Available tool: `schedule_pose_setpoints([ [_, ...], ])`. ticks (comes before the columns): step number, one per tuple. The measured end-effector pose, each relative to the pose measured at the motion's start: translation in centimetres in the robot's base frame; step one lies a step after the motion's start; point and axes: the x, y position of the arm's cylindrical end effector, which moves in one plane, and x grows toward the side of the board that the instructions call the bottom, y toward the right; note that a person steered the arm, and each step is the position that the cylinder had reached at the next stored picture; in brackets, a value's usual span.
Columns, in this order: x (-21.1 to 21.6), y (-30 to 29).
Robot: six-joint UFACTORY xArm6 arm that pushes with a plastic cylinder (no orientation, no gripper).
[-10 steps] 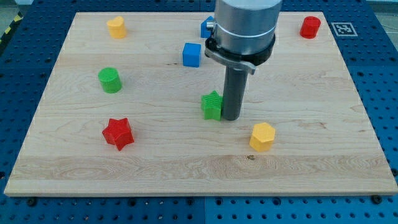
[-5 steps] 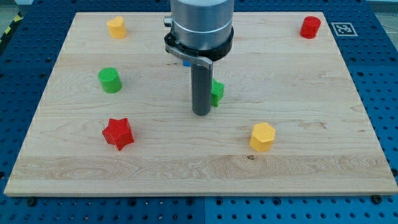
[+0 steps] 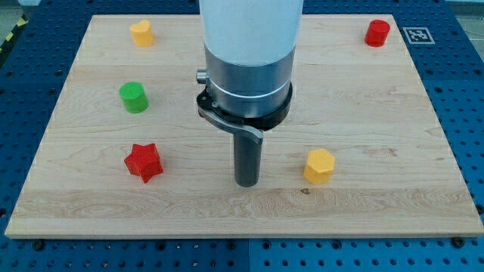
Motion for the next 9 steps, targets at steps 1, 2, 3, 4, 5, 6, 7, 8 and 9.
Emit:
schedule_pose_setpoints([
  [1,0.0,0.0],
  [2,0.6,0.9],
  [3,1.3,3.0],
  [4,1.3,3.4],
  [5,1.3,4.3],
  [6,1.3,7.2],
  [7,1.1,9.7],
  [8,-0.2,12.1],
  [9,-0.3,12.6],
])
